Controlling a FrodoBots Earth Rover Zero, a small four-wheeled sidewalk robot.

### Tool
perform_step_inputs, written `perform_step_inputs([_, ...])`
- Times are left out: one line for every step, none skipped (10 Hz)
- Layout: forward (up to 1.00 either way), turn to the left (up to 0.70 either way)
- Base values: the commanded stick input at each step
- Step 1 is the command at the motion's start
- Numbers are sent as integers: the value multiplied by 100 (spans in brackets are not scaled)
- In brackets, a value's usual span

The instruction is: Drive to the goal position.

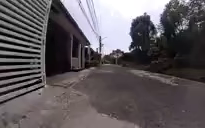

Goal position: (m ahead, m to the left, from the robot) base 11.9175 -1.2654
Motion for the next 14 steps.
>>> perform_step_inputs([100, -20])
perform_step_inputs([100, 0])
perform_step_inputs([100, 0])
perform_step_inputs([100, 0])
perform_step_inputs([100, 0])
perform_step_inputs([100, 0])
perform_step_inputs([100, 0])
perform_step_inputs([100, -12])
perform_step_inputs([100, -11])
perform_step_inputs([100, 0])
perform_step_inputs([100, 9])
perform_step_inputs([100, 27])
perform_step_inputs([100, 27])
perform_step_inputs([100, 0])
